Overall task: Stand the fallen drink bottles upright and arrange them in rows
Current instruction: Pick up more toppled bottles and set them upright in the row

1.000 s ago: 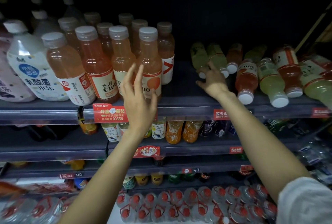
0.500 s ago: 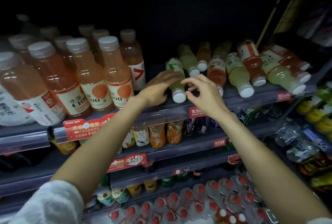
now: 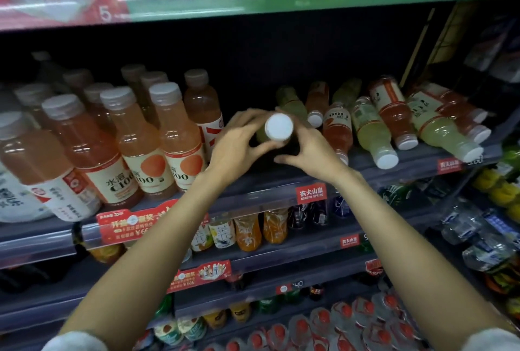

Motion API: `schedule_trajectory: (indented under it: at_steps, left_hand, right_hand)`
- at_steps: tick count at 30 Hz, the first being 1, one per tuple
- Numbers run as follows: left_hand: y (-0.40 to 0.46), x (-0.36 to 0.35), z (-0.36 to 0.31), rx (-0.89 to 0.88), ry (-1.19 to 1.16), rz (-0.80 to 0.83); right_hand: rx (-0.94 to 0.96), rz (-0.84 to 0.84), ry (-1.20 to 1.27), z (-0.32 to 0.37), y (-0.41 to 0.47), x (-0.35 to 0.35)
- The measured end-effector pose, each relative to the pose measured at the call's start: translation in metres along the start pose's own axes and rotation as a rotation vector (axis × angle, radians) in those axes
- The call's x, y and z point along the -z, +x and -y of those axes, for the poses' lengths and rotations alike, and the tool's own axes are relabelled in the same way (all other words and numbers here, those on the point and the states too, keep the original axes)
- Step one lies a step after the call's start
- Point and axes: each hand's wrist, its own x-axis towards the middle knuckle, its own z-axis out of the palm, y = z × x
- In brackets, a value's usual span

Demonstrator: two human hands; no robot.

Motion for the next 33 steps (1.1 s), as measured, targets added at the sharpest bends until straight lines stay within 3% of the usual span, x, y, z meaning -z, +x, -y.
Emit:
schedule_trajectory:
  at_steps: [4, 8, 16, 25, 27, 30, 33]
  left_hand:
    - [0.008, 0.023, -0.015, 0.177, -0.092, -0.112]
    - [0.003, 0.040, -0.020, 0.354, -0.131, -0.141]
    - [-0.055, 0.014, -0.017, 0.231, 0.177, -0.162]
    - [-0.065, 0.012, -0.010, 0.171, 0.417, -0.215]
    - [-0.064, 0.008, -0.008, 0.145, 0.524, -0.268]
    - [-0.063, 0.006, -0.004, 0.134, 0.709, -0.285]
    - [-0.063, 0.008, 0.002, 0.107, 0.796, -0.282]
  right_hand:
    - [-0.058, -0.129, 0.394, 0.019, 0.001, -0.012]
    - [-0.087, -0.145, 0.576, 0.032, 0.005, -0.029]
    - [-0.049, -0.167, 0.454, 0.044, 0.015, -0.058]
    - [-0.004, 0.028, 0.405, 0.040, 0.010, -0.046]
    - [0.020, -0.063, 0.220, 0.027, 0.007, -0.030]
    - [0.028, -0.161, -0.278, 0.000, 0.007, -0.005]
    - [-0.036, -0.038, -0.650, -0.019, 0.020, 0.005]
